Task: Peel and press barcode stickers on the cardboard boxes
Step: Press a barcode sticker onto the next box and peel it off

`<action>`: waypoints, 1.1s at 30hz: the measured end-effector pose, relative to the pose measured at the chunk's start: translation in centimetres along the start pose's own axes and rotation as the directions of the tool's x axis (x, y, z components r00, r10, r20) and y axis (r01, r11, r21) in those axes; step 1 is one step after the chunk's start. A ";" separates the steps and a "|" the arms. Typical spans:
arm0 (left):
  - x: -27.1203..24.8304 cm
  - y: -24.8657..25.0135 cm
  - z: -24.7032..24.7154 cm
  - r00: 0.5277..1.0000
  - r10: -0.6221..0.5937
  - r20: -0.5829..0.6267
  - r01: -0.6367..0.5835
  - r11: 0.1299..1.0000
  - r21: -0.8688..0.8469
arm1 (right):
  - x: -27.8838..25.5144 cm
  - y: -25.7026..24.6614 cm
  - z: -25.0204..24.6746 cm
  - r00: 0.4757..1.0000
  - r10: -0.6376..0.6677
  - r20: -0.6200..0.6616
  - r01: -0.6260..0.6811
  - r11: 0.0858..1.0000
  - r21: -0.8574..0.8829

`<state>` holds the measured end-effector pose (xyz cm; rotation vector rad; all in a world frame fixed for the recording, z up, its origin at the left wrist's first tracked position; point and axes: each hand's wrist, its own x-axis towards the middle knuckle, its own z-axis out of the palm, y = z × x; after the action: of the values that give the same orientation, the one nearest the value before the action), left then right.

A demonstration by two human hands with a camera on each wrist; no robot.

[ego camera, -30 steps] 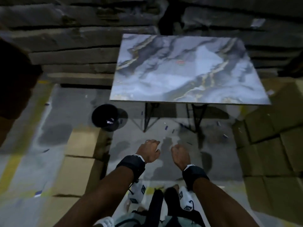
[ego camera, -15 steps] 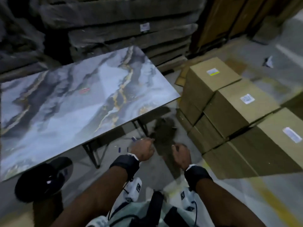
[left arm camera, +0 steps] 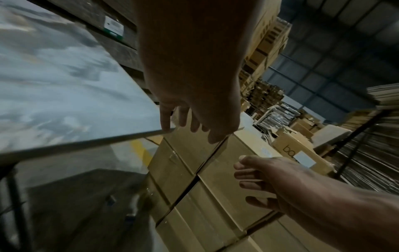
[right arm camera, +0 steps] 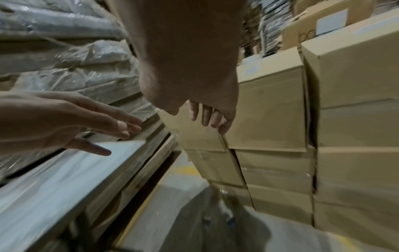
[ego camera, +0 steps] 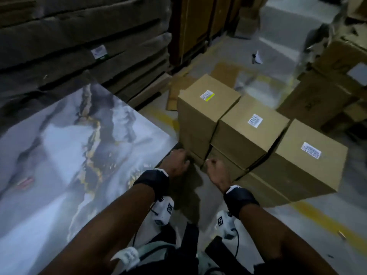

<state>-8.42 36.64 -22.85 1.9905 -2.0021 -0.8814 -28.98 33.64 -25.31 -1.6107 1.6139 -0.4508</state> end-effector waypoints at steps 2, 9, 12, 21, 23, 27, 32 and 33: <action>3.7 -1.2 -1.6 1.000 0.029 0.003 -0.029 0.999 0.015 | 2.6 -1.6 0.0 0.999 0.010 -0.041 -0.010 1.000 0.003; 10.1 -1.4 -9.2 0.995 0.098 0.021 -0.098 0.995 0.001 | 9.5 -6.0 0.2 0.983 0.045 -0.180 -0.037 0.998 0.050; 12.9 -2.2 -11.0 0.990 0.137 0.038 -0.138 0.990 0.010 | 12.0 -7.3 0.1 0.979 0.064 -0.193 -0.055 0.997 0.051; 20.6 -2.7 -14.3 0.990 0.136 0.039 -0.138 0.989 0.046 | 19.2 -9.6 -1.7 0.965 0.055 -0.256 -0.031 0.995 0.096; 22.7 -2.5 -14.8 0.991 0.128 0.034 -0.130 0.990 0.055 | 21.0 -9.7 -2.2 0.965 0.051 -0.258 -0.029 0.996 0.086; 26.7 -1.9 -15.8 0.996 0.086 0.029 -0.087 0.995 0.057 | 24.7 -9.6 -3.1 0.957 0.061 -0.285 -0.046 0.997 0.059; 32.1 -1.3 -15.5 0.997 0.064 0.044 -0.067 0.995 0.068 | 28.6 -8.6 -3.6 0.951 0.053 -0.305 -0.040 0.998 0.049; 33.0 -1.2 -15.3 0.996 0.071 0.051 -0.075 0.994 0.077 | 29.3 -8.5 -3.7 0.949 0.060 -0.310 -0.048 0.998 0.045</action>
<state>-2.17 0.86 -20.15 1.9394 -2.1536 -0.8551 -22.34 3.64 -25.03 -1.5195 1.8653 -0.7320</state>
